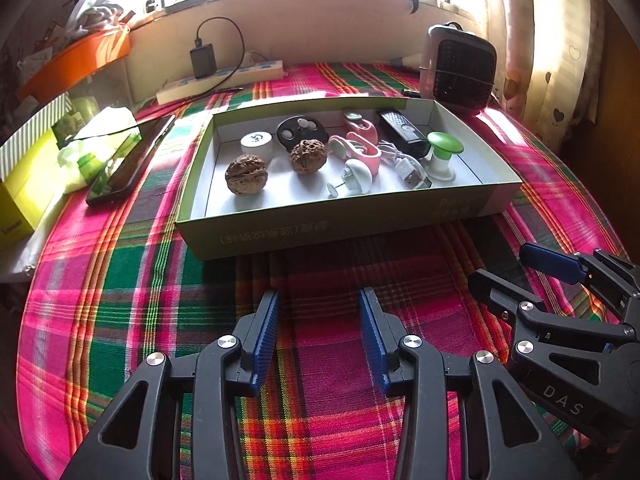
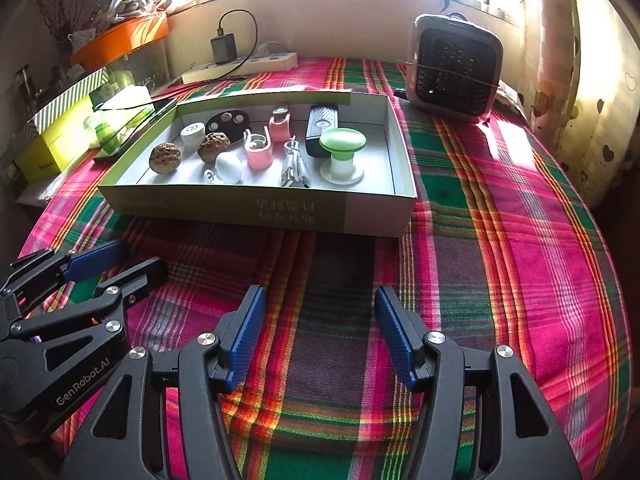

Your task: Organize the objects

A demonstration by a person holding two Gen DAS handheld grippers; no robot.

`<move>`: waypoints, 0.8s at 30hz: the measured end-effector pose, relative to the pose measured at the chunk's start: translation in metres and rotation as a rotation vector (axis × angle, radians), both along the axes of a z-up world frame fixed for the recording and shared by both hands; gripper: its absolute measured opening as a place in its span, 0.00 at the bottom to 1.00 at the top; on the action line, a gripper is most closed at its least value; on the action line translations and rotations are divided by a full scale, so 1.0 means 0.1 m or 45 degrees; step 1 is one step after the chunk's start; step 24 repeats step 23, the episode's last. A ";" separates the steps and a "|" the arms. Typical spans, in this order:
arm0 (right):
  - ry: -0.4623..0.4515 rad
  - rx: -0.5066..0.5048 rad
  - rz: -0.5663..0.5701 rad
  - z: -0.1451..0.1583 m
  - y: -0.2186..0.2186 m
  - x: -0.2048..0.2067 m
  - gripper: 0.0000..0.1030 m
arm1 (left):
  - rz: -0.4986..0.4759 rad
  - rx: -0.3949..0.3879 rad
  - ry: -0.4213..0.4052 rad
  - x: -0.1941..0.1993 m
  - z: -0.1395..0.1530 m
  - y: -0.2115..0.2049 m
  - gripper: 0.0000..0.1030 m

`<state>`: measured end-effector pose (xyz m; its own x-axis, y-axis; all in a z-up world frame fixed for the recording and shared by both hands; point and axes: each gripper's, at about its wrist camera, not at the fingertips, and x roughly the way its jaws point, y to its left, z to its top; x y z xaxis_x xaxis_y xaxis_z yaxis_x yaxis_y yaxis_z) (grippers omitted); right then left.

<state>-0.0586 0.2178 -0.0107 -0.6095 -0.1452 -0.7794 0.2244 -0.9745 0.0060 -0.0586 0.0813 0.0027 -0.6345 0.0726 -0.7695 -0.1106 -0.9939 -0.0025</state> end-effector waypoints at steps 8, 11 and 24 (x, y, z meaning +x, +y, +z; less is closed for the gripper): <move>-0.001 0.003 -0.003 0.00 0.00 0.00 0.57 | 0.001 -0.010 0.002 0.00 0.00 0.01 0.39; 0.000 0.005 -0.003 0.00 0.00 0.00 0.59 | 0.001 -0.011 0.002 0.00 0.00 0.00 0.39; -0.001 0.005 -0.003 0.00 0.00 0.00 0.59 | 0.001 -0.009 0.002 0.00 0.00 0.00 0.39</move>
